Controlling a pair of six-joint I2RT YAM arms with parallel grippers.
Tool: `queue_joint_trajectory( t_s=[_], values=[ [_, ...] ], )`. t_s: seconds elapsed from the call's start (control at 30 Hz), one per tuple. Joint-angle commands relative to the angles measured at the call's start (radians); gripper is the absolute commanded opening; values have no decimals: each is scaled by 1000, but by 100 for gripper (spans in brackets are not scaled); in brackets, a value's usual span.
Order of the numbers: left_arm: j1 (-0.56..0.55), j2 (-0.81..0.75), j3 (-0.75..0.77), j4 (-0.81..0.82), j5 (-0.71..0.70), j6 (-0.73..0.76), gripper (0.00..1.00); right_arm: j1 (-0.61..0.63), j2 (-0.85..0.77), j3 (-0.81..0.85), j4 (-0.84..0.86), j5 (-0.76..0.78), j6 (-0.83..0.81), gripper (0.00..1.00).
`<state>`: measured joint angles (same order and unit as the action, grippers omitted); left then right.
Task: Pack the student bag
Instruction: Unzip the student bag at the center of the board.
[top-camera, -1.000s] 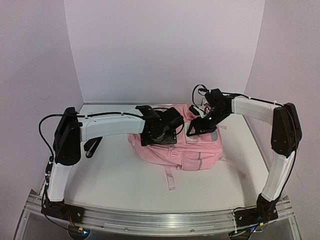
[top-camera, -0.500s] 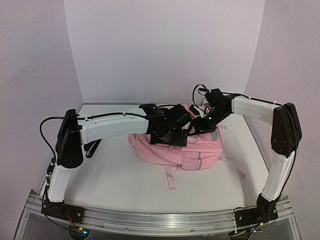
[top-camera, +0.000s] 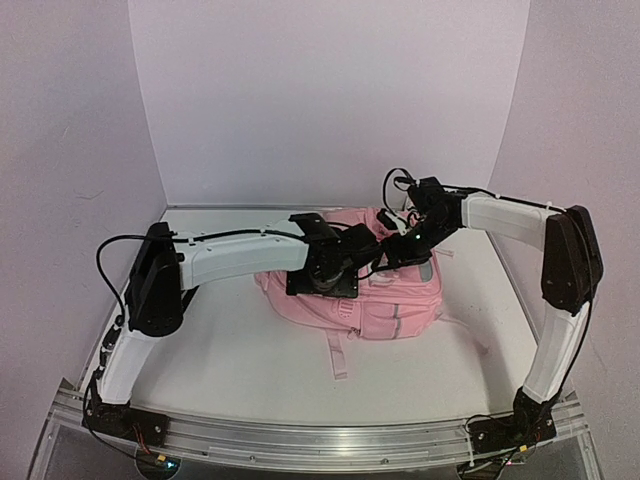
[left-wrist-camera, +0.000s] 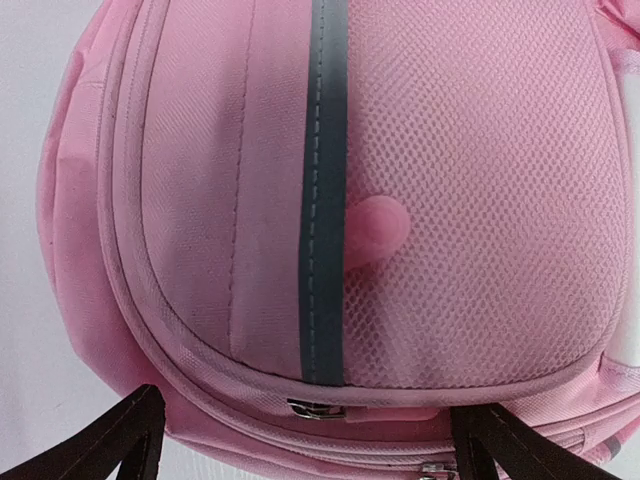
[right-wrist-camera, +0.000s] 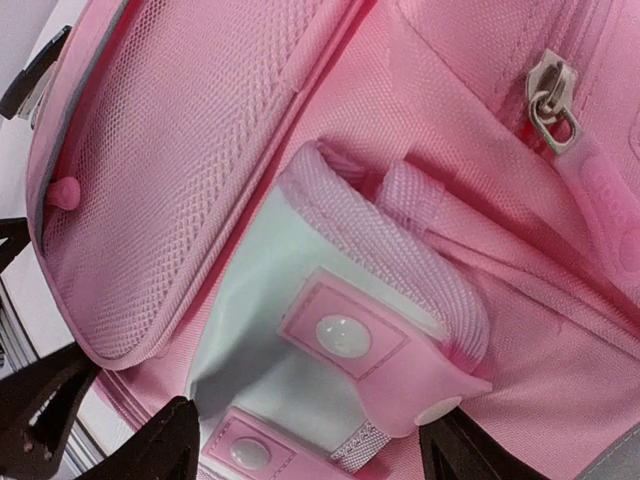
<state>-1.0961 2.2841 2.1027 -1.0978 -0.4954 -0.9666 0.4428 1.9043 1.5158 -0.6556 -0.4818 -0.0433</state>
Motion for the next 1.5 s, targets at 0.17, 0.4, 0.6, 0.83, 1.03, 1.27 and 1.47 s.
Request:
queue_joint_trajectory(
  t_s=[0.17, 0.4, 0.6, 0.83, 1.03, 1.27, 1.47],
  values=[
    [34, -110, -86, -53, -24, -68, 100, 0, 33, -3, 25, 49, -3, 75],
    [80, -187, -162, -272, -129, -428, 99, 0, 25, -17, 24, 86, -11, 75],
    [76, -412, -443, -79, -114, -361, 96, 0, 31, -11, 24, 94, -13, 75],
    [79, -678, -759, 424, 76, 138, 88, 0, 22, -16, 25, 79, -24, 75],
    [97, -643, -737, 564, 230, 457, 78, 0, 12, -24, 22, 73, -36, 75],
    [220, -555, -737, 678, 472, 610, 64, 0, -2, -34, 18, 67, -41, 75],
    [285, -503, -707, 693, 586, 738, 63, 0, -8, -39, 11, 62, -45, 75]
  ],
)
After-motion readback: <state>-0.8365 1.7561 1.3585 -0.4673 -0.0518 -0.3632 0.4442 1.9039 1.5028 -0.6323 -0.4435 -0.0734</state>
